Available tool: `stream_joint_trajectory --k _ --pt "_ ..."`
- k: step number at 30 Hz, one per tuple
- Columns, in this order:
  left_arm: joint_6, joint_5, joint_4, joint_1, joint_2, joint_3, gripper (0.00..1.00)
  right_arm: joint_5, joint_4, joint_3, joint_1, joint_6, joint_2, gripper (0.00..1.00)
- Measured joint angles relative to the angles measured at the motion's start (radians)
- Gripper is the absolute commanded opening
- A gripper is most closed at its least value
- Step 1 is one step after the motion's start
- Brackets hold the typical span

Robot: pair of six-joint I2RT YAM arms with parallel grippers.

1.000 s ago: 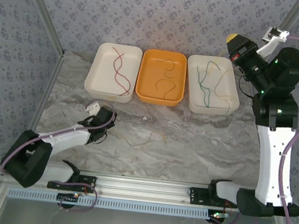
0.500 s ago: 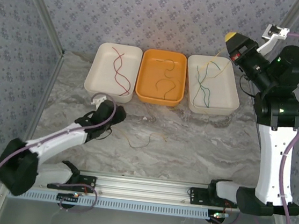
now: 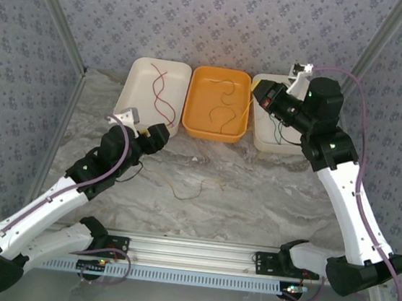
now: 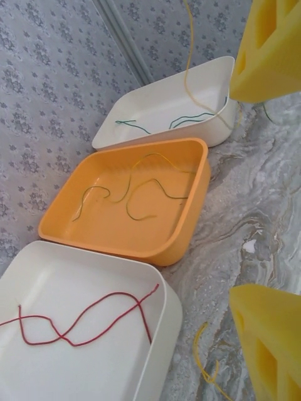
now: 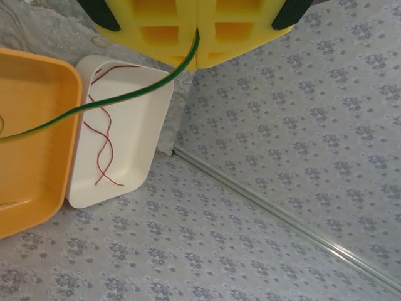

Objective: Untangle the cables

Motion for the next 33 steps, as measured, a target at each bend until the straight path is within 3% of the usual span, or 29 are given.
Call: stream_joint_trajectory --k 5,9,16,21,25,29,33 --pt "-0.085 0.067 0.049 -0.026 0.011 -0.065 0.78 0.019 0.013 -0.005 0.019 -0.014 -0.01 0.0" --pt "-0.138 0.098 0.113 -0.108 0.076 -0.1 0.74 0.039 0.022 -0.042 0.056 -0.026 -0.042 0.0" --pt "-0.183 0.079 0.161 -0.25 0.14 -0.122 0.67 0.115 0.01 -0.267 0.076 -0.074 -0.155 0.0" --pt "-0.195 0.018 0.158 -0.327 0.14 -0.138 0.67 0.165 -0.051 -0.466 -0.006 -0.101 -0.314 0.0" --pt "-0.214 -0.047 0.125 -0.333 0.14 -0.172 0.67 0.157 -0.073 -0.555 -0.115 -0.104 -0.395 0.0" --pt "-0.248 -0.143 0.008 -0.323 0.14 -0.182 0.69 0.144 -0.08 -0.606 -0.156 -0.113 -0.398 0.0" --pt "-0.276 -0.163 -0.103 -0.197 0.128 -0.19 0.7 0.142 -0.083 -0.631 -0.176 -0.128 -0.368 0.0"
